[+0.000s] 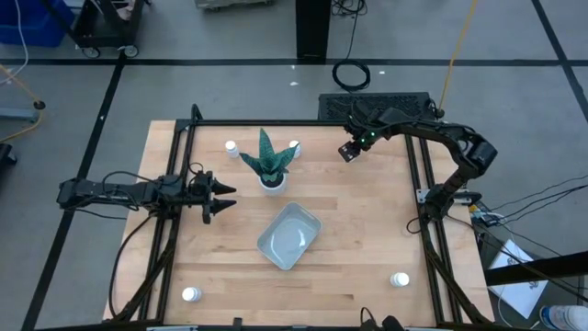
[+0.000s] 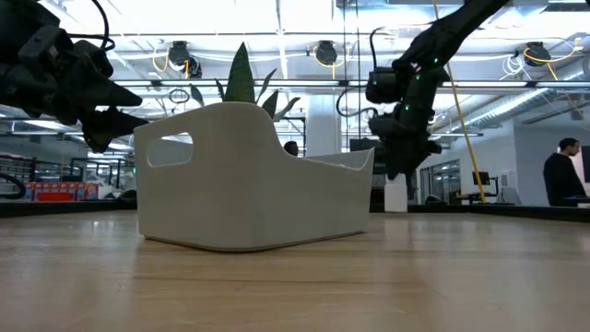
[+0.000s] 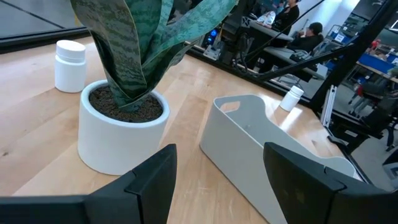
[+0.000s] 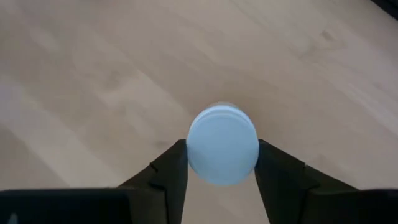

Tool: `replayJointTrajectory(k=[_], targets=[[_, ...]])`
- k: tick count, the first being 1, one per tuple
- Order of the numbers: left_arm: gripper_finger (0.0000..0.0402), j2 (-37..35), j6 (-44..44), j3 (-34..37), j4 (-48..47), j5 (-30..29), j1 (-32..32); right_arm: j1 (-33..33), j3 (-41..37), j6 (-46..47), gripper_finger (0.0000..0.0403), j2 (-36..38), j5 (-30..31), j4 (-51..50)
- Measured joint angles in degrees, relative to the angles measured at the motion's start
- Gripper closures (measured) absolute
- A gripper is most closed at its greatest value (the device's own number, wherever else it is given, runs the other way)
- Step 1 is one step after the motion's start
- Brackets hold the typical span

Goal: Pick and place pill bottles into a basket
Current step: Put the white medicine bottle into the gray bin

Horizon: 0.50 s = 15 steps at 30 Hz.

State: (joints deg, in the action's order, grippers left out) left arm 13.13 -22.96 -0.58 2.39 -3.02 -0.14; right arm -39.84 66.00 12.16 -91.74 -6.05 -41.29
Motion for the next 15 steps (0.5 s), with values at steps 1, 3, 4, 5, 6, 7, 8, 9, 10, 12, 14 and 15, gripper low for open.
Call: replayJointTrajectory(k=[1,3,4,5,6,7,8,9,10,12,14,15], targets=[[0.0156,0.0,0.0,0.0,0.0,0.0,0.0,0.5,0.0,0.4,0.0255,0.9,0.0,-0.1],[0.0156,0.0,0.0,0.0,0.0,0.0,0.0,1.7,0.0,0.9,0.0255,2.9,0.0,-0.3],[0.0156,0.0,0.0,0.0,0.0,0.0,0.0,2.4,0.0,1.6,0.0255,3.9,0.0,-0.4],[0.0156,0.0,0.0,0.0,0.0,0.0,0.0,3.1,0.0,2.3,0.0255,4.9,0.0,-0.7],[0.0156,0.0,0.0,0.0,0.1,0.0,0.0,3.9,0.0,3.0,0.0255,6.1,-0.1,-1.1],[0.0156,0.0,0.0,0.0,0.1,0.0,0.0,4.8,0.0,3.5,0.0255,7.1,-0.2,-1.6],[0.0156,0.0,0.0,0.0,0.2,0.0,0.0,5.8,0.0,4.0,0.0255,8.2,-0.2,-2.0],[0.0156,0.0,0.0,0.0,0.2,0.0,0.0,6.7,0.0,4.7,0.0255,9.1,-0.2,-2.4],[0.0156,0.0,0.0,0.0,0.3,0.0,0.0,7.7,0.0,5.4,0.0255,9.9,-0.2,-2.8],[0.0156,0.0,0.0,0.0,0.5,0.0,0.0,9.7,0.0,6.8,0.0255,11.5,-0.2,-2.9],[0.0156,0.0,0.0,0.0,0.4,0.0,0.0,11.7,0.0,8.3,0.0255,12.9,-0.2,-2.7],[0.0156,0.0,0.0,0.0,0.4,0.1,0.0,12.8,0.0,9.1,0.0255,13.5,-0.2,-2.5]])
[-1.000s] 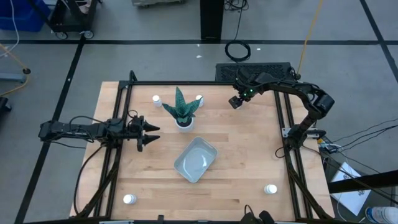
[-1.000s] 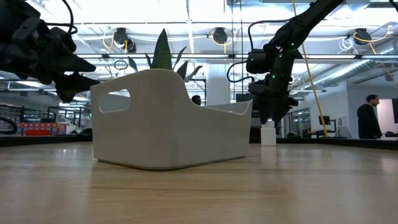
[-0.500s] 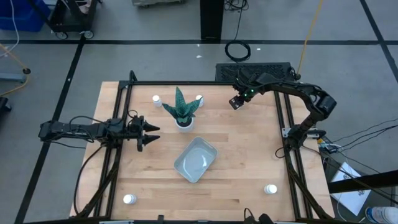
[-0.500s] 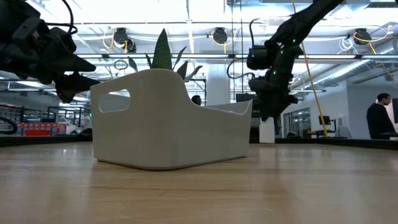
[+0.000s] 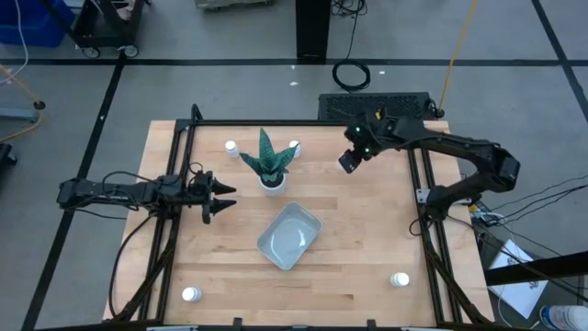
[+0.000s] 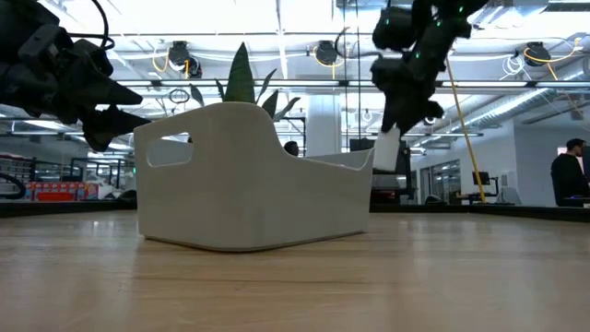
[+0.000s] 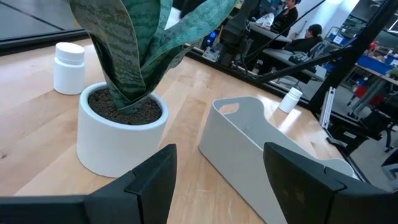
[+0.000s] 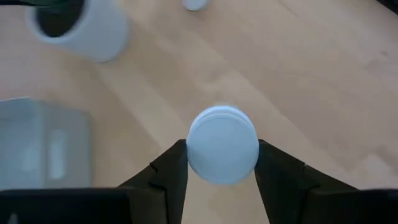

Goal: Pick and place pill bottles into a basket
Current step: Put the white medicine bottle into the gray bin

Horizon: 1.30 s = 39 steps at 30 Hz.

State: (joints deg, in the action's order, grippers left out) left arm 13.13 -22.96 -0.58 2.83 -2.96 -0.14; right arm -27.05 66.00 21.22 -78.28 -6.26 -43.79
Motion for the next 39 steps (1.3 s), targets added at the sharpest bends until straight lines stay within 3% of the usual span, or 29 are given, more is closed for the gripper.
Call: replayJointTrajectory(k=[8,19,25,30,39], targets=[[0.0156,0.0,0.0,0.0,0.0,0.0,0.0,8.3,2.6,6.9,0.0255,2.2,-0.2,3.9],[0.0156,0.0,0.0,0.0,0.0,0.0,0.0,20.0,15.5,3.7,0.0255,2.4,0.2,3.0],[0.0156,0.0,0.0,0.0,0.0,0.0,0.0,29.1,15.8,3.1,0.0255,4.2,0.5,2.8],[0.0156,0.0,0.0,0.0,0.2,0.0,0.0,36.9,15.8,3.2,0.0255,4.3,4.3,5.6],[0.0156,0.0,0.0,0.0,0.3,0.0,0.0,40.8,17.3,4.9,0.0255,-0.2,4.7,17.3]])
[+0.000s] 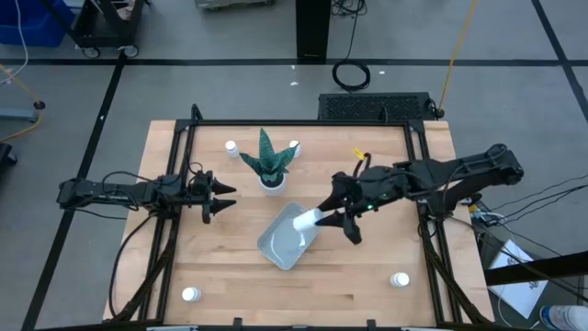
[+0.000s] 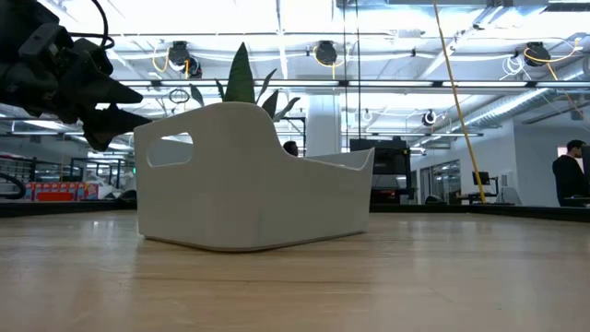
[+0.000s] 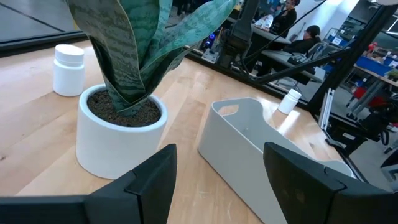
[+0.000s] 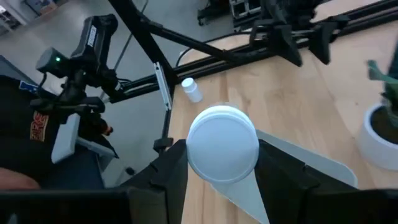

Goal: Pick and place pill bottles into a basket
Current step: Put the white medicine bottle into the gray bin

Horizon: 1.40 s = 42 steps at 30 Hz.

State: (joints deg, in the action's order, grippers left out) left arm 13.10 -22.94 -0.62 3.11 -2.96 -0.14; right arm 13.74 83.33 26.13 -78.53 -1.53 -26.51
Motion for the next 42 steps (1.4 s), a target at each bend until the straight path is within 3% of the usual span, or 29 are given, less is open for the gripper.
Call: replayJointTrajectory(k=[8,19,31,42], targets=[[0.0156,0.0,0.0,0.0,0.1,0.0,0.0,-0.7,10.7,-0.1,0.0255,-10.7,0.1,-2.6],[0.0156,0.0,0.0,0.0,0.1,0.0,0.0,-3.1,28.0,-0.5,0.0255,-23.8,2.3,-19.4],[0.0156,0.0,0.0,0.0,0.1,-0.1,0.0,-5.1,26.0,3.5,0.0255,-27.2,3.0,-30.1],[0.0156,0.0,0.0,0.0,0.1,-0.1,0.0,-5.1,16.1,7.7,0.0255,-27.1,3.0,-27.7]])
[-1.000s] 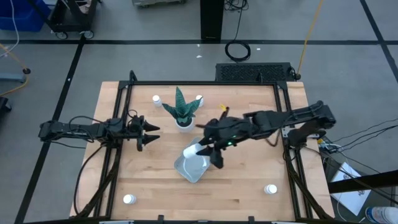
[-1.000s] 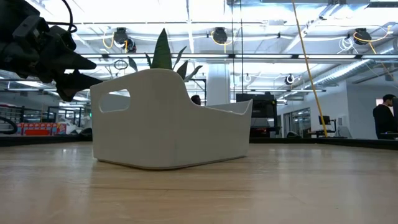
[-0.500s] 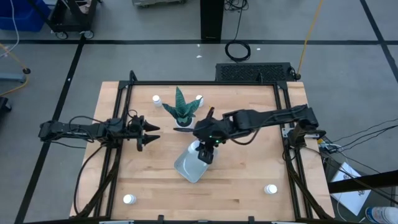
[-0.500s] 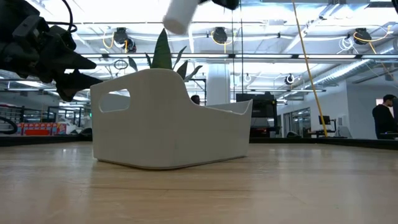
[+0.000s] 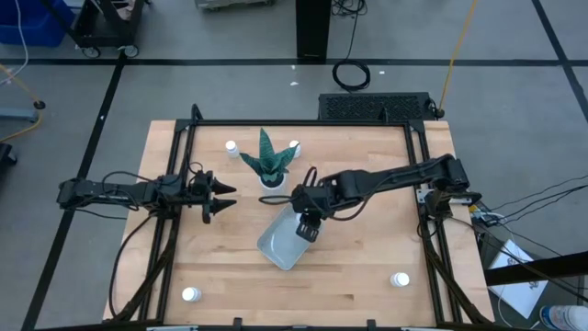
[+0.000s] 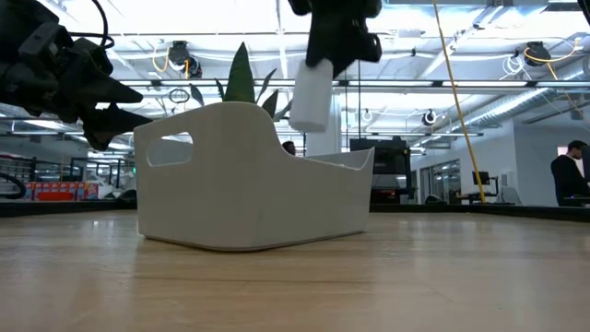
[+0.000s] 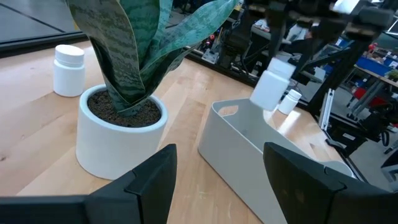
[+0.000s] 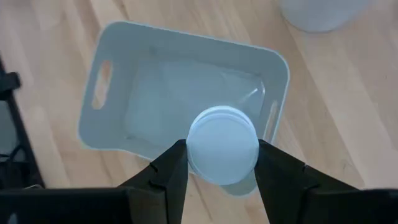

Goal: Pick and place pill bottles into a basket
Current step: Put the white medicine bottle into the gray bin

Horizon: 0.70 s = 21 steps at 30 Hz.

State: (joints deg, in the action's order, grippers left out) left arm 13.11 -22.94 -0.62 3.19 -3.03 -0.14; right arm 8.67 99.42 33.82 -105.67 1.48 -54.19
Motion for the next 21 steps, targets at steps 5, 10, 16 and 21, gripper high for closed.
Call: replayJointTrajectory(k=[5,10,16,21], targets=[[0.0156,0.0,0.0,0.0,0.0,0.0,0.0,0.0,-4.6,0.1,0.0252,0.0,0.0,3.1],[0.0156,0.0,0.0,0.0,0.0,0.0,0.0,0.4,-8.4,0.1,0.0255,0.0,-0.1,6.5],[0.0156,0.0,0.0,0.0,0.0,0.0,0.0,1.3,-12.0,1.7,0.0252,0.1,-1.4,10.5],[0.0156,0.0,0.0,0.0,0.0,0.0,0.0,1.4,-14.0,1.7,0.0255,0.1,-1.5,12.9]])
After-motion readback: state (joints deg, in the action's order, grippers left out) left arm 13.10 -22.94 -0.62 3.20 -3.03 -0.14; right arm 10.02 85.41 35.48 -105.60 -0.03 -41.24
